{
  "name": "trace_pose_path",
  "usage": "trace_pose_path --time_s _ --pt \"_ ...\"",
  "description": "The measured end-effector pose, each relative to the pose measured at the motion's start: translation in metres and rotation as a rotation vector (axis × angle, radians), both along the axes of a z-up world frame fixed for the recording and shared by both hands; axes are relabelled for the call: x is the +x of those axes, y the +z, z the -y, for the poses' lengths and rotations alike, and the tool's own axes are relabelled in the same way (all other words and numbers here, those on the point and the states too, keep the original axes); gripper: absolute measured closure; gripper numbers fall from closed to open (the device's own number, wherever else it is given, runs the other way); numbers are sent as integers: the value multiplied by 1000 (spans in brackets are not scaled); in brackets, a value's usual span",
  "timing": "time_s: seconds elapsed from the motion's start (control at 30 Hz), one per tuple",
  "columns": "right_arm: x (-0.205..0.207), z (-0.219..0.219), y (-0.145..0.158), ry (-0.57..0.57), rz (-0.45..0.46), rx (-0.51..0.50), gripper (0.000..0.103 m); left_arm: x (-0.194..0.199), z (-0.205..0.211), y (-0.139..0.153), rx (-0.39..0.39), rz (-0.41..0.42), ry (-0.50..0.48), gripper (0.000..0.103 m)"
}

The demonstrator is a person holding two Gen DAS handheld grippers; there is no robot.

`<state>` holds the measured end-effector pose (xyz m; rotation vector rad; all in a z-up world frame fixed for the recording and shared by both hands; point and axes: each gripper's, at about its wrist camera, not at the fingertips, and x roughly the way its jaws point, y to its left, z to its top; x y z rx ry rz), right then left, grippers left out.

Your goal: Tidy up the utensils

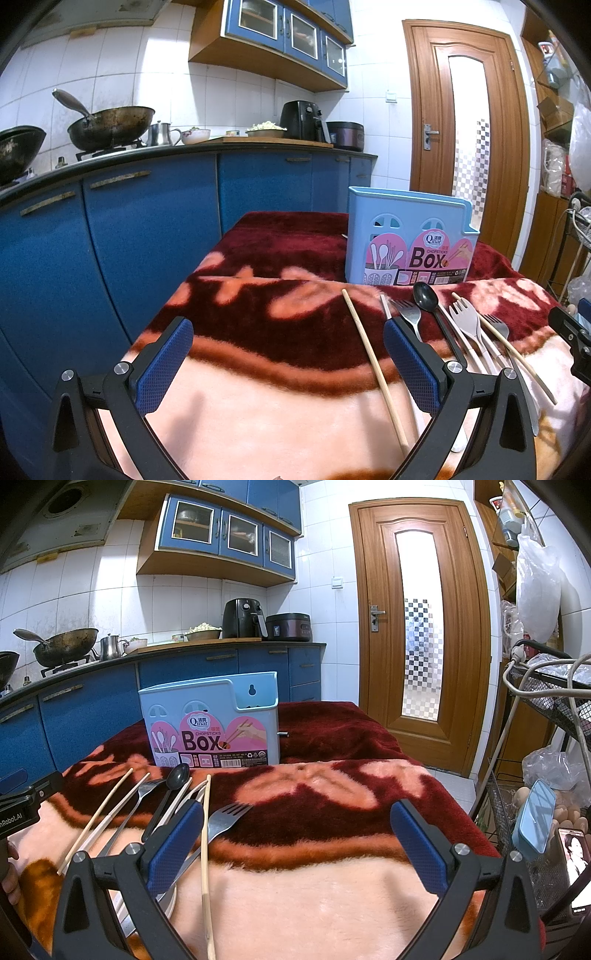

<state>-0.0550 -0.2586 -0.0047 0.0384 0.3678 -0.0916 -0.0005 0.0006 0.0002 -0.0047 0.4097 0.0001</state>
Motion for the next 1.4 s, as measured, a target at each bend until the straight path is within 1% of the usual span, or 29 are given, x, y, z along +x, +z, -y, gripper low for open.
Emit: trace_pose_path --time_s 0.83,0.97,1.1,1.23,1.3,1.4 --pt "1 -3 0 -3 -2 -2 0 0 0 0 -4 -1 0 1" --pt "1 -5 1 8 -9 5 0 3 0 1 -3 -11 5 1" --pt "9 6 5 35 -45 18 0 11 4 -1 2 -51 9 1" --pt "18 4 20 69 -89 23 0 19 3 6 2 -91 -14 1" --pt "25 3 26 88 -135 27 0 25 2 11 -2 -123 -20 1" --pt "38 2 30 120 -232 35 0 36 0 16 -24 -191 -47 1"
